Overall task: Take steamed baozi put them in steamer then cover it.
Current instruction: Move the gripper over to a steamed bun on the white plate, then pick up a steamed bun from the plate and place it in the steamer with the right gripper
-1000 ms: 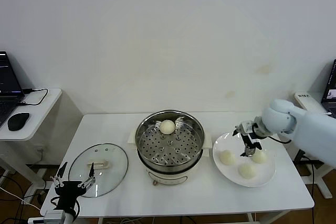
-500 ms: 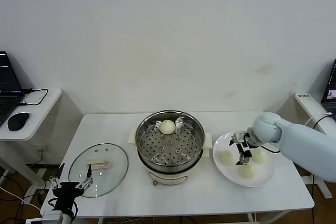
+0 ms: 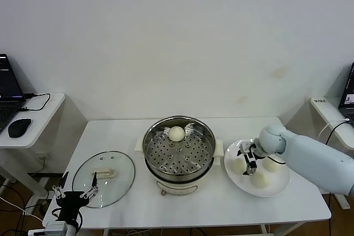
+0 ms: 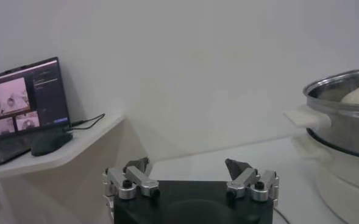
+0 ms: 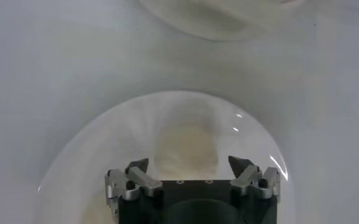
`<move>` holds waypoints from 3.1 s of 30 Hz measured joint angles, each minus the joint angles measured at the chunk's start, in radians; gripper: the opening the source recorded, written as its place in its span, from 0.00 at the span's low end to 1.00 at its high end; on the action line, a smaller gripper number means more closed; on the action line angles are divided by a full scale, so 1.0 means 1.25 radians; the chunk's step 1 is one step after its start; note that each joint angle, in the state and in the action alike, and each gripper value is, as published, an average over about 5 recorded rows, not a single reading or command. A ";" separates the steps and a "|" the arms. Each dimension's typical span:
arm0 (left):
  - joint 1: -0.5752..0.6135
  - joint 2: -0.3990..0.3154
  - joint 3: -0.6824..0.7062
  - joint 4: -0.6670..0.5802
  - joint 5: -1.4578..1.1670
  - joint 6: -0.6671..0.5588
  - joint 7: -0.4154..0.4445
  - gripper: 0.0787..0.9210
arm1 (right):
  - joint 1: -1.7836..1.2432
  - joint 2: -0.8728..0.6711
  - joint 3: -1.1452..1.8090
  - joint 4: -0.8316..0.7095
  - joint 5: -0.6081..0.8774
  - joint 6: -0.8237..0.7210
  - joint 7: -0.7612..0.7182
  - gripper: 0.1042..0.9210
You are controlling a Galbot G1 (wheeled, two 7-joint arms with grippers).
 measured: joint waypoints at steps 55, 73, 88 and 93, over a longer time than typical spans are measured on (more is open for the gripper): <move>-0.017 0.001 0.002 -0.009 -0.006 0.002 -0.001 0.88 | 0.487 0.197 -0.244 0.157 0.437 -0.255 0.070 0.62; -0.019 -0.006 -0.006 -0.005 -0.007 -0.001 0.000 0.88 | 0.408 0.399 -0.275 0.078 0.508 -0.345 0.176 0.62; -0.026 -0.003 -0.002 0.001 -0.008 -0.001 0.000 0.88 | 0.363 0.437 -0.280 0.041 0.513 -0.364 0.194 0.74; -0.027 -0.001 -0.003 0.003 -0.008 -0.001 0.000 0.88 | 0.380 0.421 -0.271 0.053 0.507 -0.363 0.173 0.86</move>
